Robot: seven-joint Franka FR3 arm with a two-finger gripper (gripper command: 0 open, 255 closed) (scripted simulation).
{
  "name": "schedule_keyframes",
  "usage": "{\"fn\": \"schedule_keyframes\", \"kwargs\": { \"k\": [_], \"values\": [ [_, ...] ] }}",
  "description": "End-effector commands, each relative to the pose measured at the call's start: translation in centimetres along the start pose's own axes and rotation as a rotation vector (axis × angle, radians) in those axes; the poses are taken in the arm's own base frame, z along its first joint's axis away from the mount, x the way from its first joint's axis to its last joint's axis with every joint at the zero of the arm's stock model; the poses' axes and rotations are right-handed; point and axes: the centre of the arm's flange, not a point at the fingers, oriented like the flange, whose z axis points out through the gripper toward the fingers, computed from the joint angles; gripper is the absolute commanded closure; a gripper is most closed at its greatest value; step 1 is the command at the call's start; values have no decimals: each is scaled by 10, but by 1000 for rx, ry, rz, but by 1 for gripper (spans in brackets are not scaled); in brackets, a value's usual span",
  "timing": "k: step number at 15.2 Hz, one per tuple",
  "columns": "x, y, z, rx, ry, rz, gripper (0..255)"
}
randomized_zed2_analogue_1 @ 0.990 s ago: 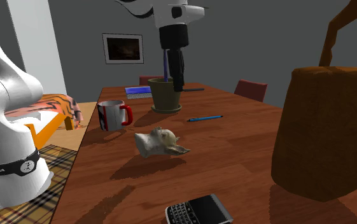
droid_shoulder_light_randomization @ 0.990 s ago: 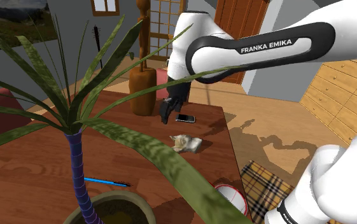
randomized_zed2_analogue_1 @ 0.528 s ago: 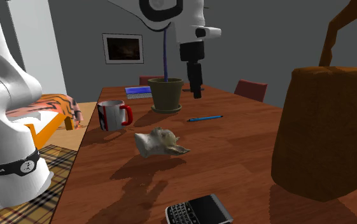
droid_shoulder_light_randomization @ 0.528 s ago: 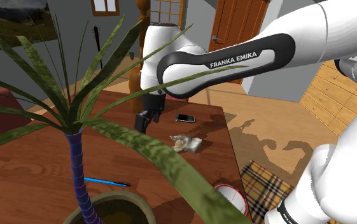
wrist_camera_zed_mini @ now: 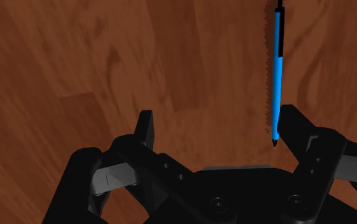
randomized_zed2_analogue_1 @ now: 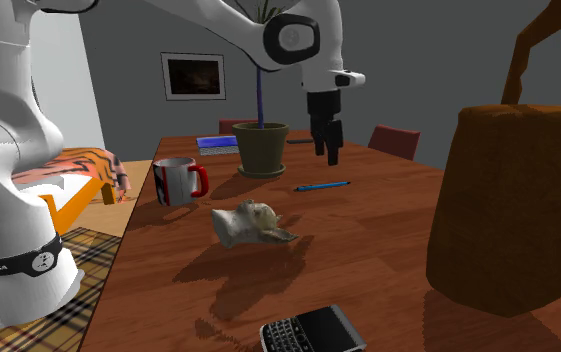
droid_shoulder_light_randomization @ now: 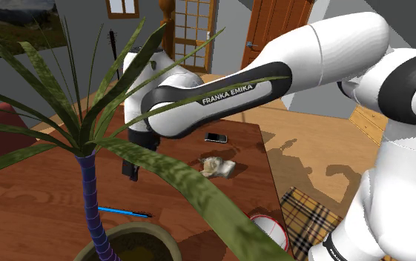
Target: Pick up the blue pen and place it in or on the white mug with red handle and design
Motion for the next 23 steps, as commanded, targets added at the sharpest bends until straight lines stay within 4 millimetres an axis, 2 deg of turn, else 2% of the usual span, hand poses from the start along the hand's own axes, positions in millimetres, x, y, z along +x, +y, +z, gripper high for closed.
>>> {"fn": "schedule_keyframes", "kwargs": {
  "k": [1, 8, 16, 23],
  "values": [
    [14, -17, 12, 5, -2, -35, 0],
    [60, -85, 54, 24, -11, -156, 0],
    [61, -89, 95, 25, -12, -162, 0],
    [61, -89, 95, 25, -12, -162, 0]
  ]
}}
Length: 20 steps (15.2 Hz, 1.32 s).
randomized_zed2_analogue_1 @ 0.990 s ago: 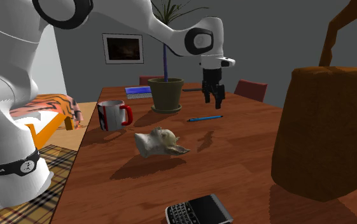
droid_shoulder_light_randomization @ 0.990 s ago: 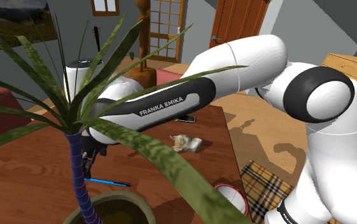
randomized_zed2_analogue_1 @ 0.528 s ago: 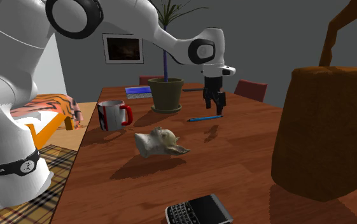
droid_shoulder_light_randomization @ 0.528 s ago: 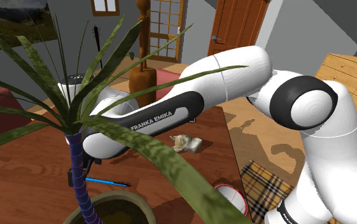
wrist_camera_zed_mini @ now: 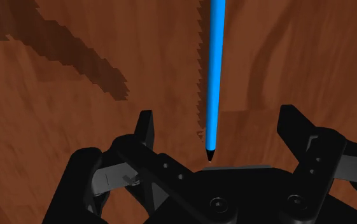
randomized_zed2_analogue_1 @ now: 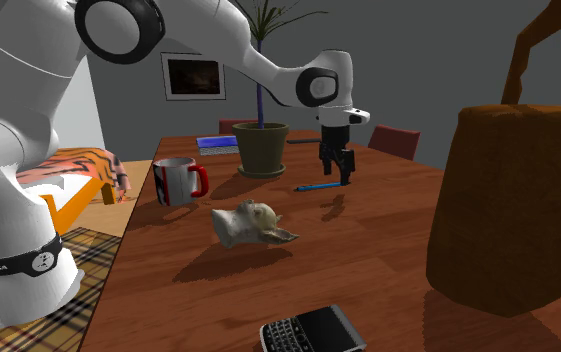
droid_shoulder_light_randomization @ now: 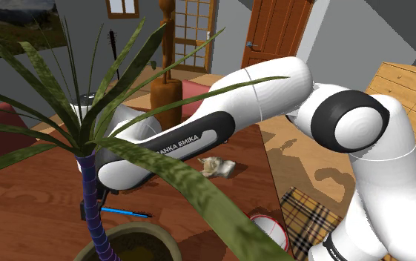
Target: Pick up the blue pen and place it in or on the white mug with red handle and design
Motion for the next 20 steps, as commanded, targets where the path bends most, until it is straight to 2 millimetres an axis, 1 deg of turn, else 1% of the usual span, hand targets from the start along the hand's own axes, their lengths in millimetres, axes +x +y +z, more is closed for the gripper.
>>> {"fn": "schedule_keyframes", "kwargs": {
  "k": [1, 2, 11, 20],
  "values": [
    [0, 0, 0, 0, 0, 0, 0],
    [0, 0, 0, 0, 0, 0, 255],
    [0, 0, 0, 0, 0, 0, 255],
    [4, -1, -47, 0, 0, 0, 255]
  ]
}}
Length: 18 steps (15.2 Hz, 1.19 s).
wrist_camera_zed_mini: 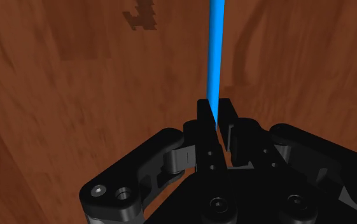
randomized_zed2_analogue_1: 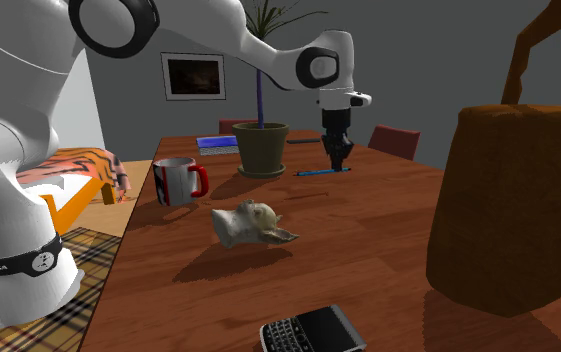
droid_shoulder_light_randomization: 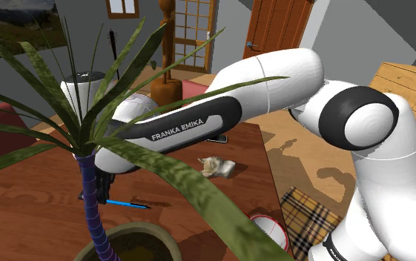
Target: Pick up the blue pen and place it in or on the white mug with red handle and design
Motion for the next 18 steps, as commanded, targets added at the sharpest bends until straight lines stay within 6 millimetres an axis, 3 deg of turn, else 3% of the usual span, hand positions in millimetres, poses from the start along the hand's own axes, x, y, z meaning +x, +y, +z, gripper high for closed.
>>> {"fn": "schedule_keyframes", "kwargs": {
  "k": [1, 18],
  "values": [
    [1, 1, -10, 0, -1, 0, 255],
    [9, -1, -99, 0, -1, 0, 255]
  ]
}}
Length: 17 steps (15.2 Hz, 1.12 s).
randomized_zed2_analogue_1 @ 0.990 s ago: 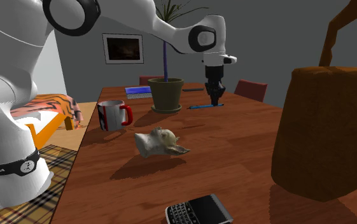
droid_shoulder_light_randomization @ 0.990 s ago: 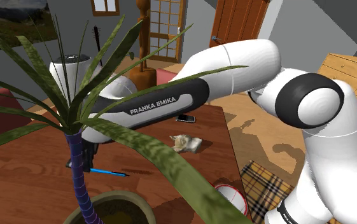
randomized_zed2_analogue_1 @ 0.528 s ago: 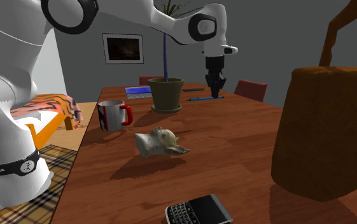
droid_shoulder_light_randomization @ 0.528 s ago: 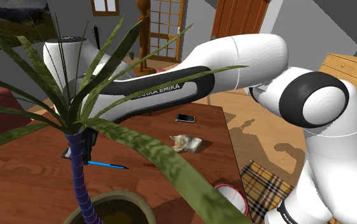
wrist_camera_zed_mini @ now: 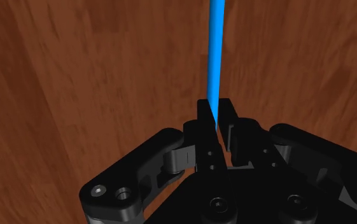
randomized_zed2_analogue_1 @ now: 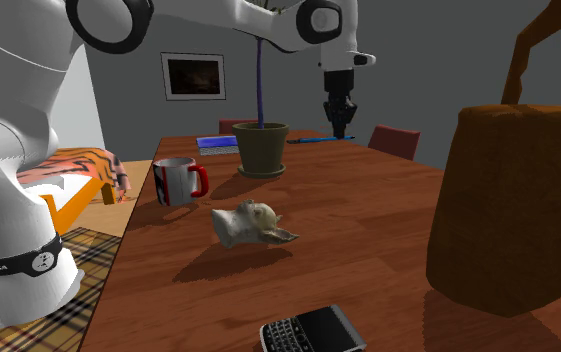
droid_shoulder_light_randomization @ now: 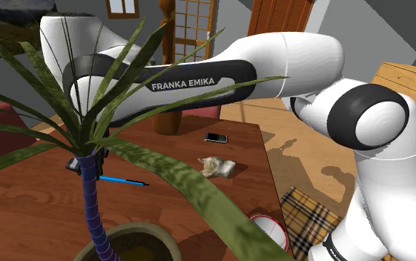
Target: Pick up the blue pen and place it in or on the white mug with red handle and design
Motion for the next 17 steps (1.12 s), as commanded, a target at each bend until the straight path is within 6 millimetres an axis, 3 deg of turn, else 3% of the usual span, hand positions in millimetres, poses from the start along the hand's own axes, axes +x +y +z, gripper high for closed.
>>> {"fn": "schedule_keyframes", "kwargs": {
  "k": [1, 6, 17],
  "values": [
    [1, 0, -11, 0, 0, 0, 255],
    [3, -1, -35, 0, 0, 0, 255],
    [-139, -17, -56, 0, 0, 0, 255]
  ]
}}
